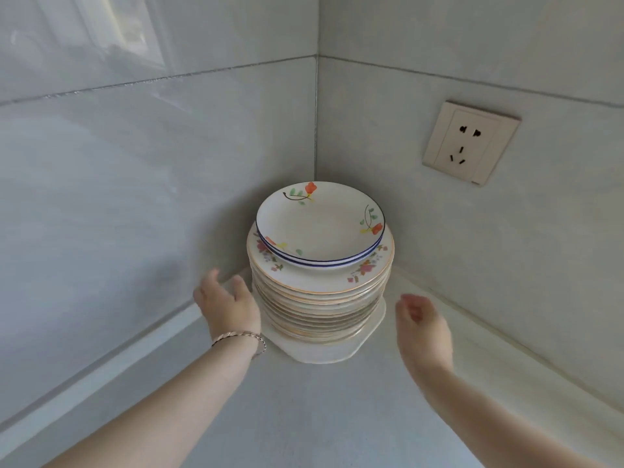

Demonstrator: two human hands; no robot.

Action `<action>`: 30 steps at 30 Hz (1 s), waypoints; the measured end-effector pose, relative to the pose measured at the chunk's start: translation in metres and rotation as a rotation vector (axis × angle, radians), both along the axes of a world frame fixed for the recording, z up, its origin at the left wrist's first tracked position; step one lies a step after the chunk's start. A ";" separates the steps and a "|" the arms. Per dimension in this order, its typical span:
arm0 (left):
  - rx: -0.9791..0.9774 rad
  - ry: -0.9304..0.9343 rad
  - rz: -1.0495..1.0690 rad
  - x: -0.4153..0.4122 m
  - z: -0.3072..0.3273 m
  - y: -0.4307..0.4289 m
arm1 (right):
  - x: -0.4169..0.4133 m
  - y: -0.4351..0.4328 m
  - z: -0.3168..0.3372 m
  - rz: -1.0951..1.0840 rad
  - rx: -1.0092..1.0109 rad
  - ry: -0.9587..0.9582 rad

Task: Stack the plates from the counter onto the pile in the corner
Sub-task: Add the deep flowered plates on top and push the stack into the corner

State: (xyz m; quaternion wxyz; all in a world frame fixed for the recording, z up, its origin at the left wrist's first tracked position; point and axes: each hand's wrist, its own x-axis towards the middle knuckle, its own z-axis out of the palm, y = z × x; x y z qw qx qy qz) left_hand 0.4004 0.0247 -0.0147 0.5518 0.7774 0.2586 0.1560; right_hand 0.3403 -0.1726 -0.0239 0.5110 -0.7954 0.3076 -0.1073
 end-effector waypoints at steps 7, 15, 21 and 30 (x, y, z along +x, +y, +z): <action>0.268 -0.007 -0.409 0.065 0.084 -0.011 | 0.096 -0.012 0.112 0.216 -0.252 -0.062; 0.332 0.212 -0.560 0.064 0.052 -0.007 | 0.103 -0.003 0.066 0.262 -0.210 0.052; 0.328 0.191 -0.554 0.055 0.055 -0.007 | 0.084 -0.008 0.062 0.300 -0.149 0.014; 0.281 0.194 -0.668 0.060 0.038 -0.006 | 0.072 0.002 0.062 0.271 -0.104 -0.010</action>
